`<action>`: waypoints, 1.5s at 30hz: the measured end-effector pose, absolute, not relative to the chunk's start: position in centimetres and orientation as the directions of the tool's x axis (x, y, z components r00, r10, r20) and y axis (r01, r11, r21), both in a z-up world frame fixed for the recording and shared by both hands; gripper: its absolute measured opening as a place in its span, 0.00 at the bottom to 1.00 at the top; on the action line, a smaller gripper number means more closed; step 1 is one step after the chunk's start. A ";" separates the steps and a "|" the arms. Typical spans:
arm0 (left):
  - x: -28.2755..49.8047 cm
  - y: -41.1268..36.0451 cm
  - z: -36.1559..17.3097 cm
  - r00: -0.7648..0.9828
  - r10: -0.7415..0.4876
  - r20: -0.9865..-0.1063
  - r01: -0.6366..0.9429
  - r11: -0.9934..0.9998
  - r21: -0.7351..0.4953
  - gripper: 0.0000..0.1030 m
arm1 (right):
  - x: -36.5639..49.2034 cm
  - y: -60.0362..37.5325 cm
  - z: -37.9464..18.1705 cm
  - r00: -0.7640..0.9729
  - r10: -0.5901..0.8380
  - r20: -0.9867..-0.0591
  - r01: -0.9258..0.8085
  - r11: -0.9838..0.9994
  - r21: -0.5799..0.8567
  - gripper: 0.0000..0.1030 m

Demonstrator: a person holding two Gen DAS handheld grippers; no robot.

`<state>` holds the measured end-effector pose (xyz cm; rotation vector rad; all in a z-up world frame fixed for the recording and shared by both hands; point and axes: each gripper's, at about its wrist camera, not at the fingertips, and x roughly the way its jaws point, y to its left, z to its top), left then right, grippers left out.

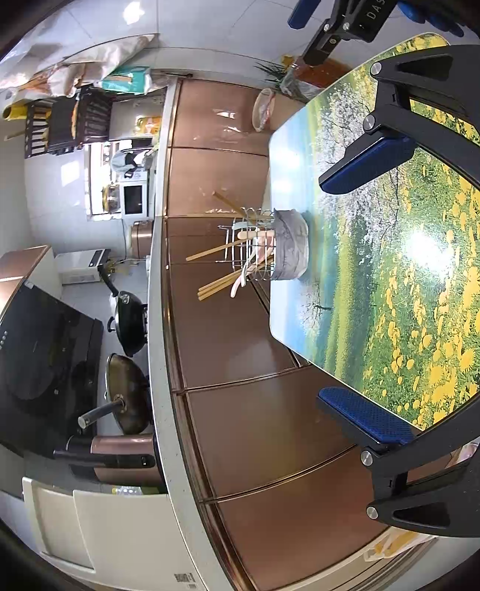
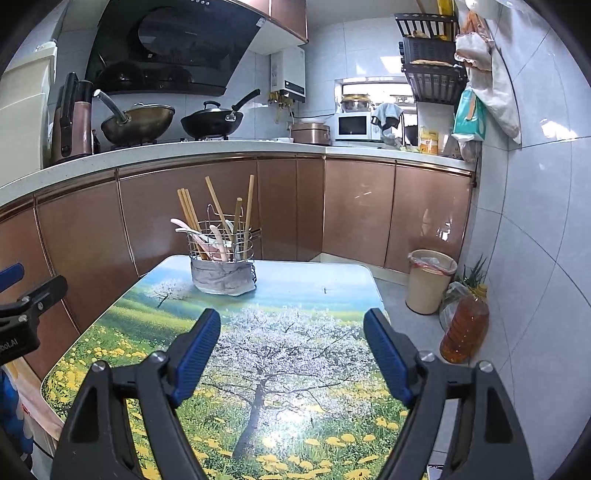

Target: Organize utensils

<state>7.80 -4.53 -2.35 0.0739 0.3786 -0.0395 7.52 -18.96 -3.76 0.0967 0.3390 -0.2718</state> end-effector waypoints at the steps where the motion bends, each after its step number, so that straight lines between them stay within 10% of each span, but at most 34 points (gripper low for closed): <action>1: 7.9 -4.7 -2.5 0.927 -0.025 -0.375 0.053 0.996 0.066 1.00 | 7.7 -19.1 -3.8 0.907 -0.245 -0.343 0.279 0.959 0.050 0.77; 45: 12.9 -3.8 -6.5 0.895 -0.014 -0.447 0.038 0.998 0.044 1.00 | 12.3 -22.9 -7.4 0.868 -0.271 -0.416 0.327 0.943 0.067 0.77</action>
